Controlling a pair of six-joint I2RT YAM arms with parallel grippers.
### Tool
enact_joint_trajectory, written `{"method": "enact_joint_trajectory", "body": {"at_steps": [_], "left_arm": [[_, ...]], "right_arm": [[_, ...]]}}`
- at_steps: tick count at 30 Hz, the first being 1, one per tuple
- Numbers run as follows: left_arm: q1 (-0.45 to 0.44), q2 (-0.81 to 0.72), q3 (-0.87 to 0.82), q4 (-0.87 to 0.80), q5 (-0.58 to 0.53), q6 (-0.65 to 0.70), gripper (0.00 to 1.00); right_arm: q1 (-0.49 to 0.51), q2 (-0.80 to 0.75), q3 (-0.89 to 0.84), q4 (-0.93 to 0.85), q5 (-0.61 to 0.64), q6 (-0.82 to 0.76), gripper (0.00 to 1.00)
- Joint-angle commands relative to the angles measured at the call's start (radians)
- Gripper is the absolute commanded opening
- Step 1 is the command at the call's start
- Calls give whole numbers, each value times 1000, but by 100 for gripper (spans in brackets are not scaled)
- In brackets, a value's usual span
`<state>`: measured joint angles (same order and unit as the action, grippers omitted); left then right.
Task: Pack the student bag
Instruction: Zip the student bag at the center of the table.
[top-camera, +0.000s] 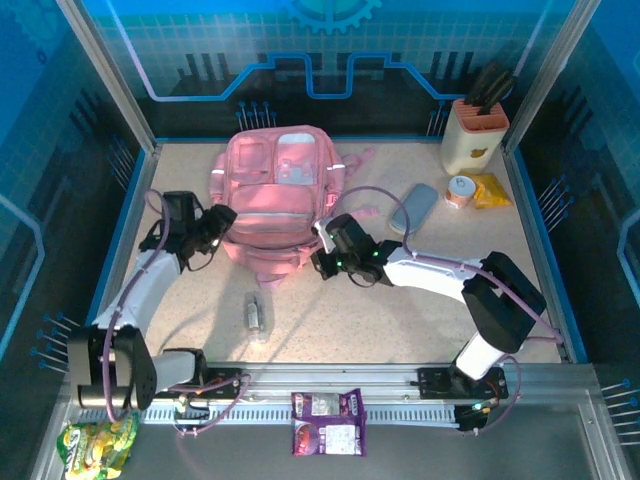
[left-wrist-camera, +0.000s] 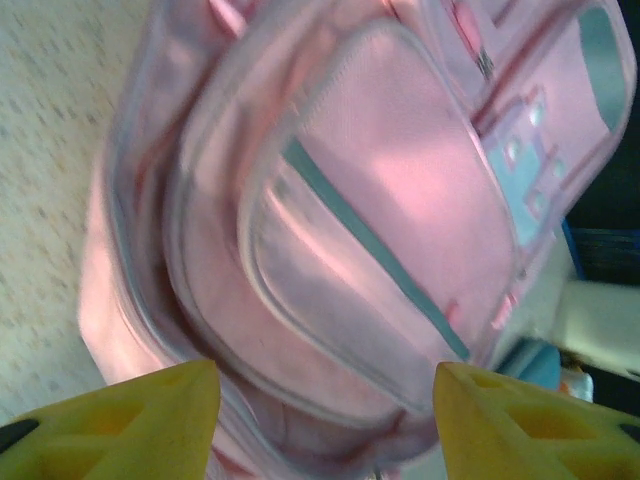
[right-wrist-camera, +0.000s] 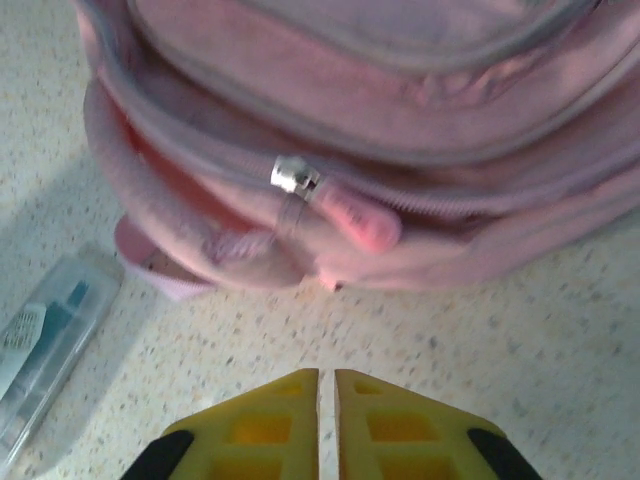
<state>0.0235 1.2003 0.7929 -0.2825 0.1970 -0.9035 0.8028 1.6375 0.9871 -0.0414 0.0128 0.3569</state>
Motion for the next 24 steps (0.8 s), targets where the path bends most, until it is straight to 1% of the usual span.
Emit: {"method": "enact_joint_trajectory", "body": {"at_steps": [1, 3, 5, 7, 9, 10, 11, 13, 16, 20, 21, 24], "left_arm": [[-117, -48, -49, 5, -22, -189, 61], [-201, -47, -50, 15, -51, -271, 63], [-263, -32, -37, 19, -75, -339, 63], [-321, -26, -21, -4, -132, -397, 63], [-376, -28, -25, 7, -201, -435, 64], [-393, -22, -19, -14, -227, -457, 65], [-400, -14, -18, -29, -233, -473, 64], [-402, -10, -28, -48, -251, -486, 64], [-404, -27, -65, -36, -279, -490, 65], [-401, -35, -69, -65, -308, -472, 65], [-401, -38, -71, -69, -314, -466, 64], [-390, -40, -73, -89, -328, -455, 64]], "right_arm": [[-24, 23, 32, -3, -77, -37, 22], [-65, 27, 32, 11, -133, -9, 27], [-87, 40, 52, 10, -162, -7, 38], [-99, 66, 88, 14, -203, -52, 49], [-113, 98, 143, -22, -200, -71, 58], [-123, 113, 171, -40, -202, -75, 62], [-130, 124, 189, -43, -220, -91, 65], [-130, 168, 247, -59, -247, -173, 70], [-121, 231, 335, -125, -225, -299, 74], [-104, 247, 356, -70, -221, -467, 82], [-90, 262, 379, -89, -202, -521, 83], [-41, 314, 444, -134, -58, -673, 86]]}}
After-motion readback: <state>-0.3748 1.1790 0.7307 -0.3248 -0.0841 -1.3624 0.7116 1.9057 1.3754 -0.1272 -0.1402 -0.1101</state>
